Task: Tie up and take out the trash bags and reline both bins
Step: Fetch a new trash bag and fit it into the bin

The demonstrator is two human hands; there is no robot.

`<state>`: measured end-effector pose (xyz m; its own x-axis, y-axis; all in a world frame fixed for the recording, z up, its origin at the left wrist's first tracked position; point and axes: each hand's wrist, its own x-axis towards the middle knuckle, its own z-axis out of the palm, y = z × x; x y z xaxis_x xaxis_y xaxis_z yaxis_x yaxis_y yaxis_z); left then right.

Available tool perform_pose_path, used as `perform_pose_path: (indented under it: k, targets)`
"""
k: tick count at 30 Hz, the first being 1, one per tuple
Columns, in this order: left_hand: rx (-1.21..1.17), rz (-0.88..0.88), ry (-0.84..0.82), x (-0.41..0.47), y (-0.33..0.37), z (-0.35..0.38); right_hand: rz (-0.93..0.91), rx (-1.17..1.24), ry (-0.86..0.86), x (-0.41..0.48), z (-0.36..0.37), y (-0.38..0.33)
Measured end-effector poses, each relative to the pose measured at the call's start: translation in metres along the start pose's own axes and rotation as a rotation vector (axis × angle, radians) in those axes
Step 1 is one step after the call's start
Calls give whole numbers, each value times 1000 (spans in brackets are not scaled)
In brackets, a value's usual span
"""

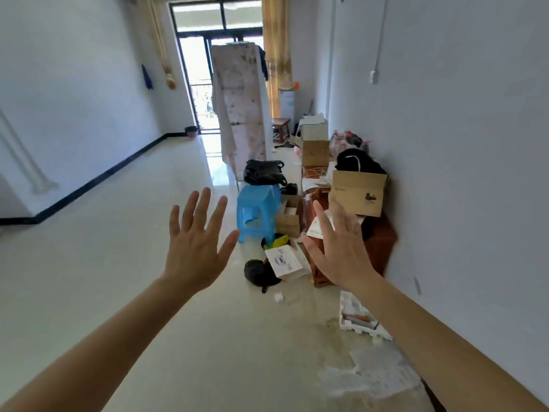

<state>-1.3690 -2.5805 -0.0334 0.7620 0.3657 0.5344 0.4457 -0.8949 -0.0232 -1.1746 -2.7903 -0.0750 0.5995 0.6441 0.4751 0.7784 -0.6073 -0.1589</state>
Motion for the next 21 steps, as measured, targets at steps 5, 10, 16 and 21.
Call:
perform_pose_path:
  k: [5, 10, 16, 21]
  targets:
    - [95, -212, 5, 4, -85, 23, -149, 165, -100, 102, 76, -78]
    - [145, -323, -12, 11, -170, 58, -363, 177, -173, 170, 160, -154]
    - [131, -382, -17, 80, -283, 128, -532, 42, -200, 278, 248, -209]
    - [93, -331, -14, 185, -363, 168, -398, 74, -160, 397, 276, -229]
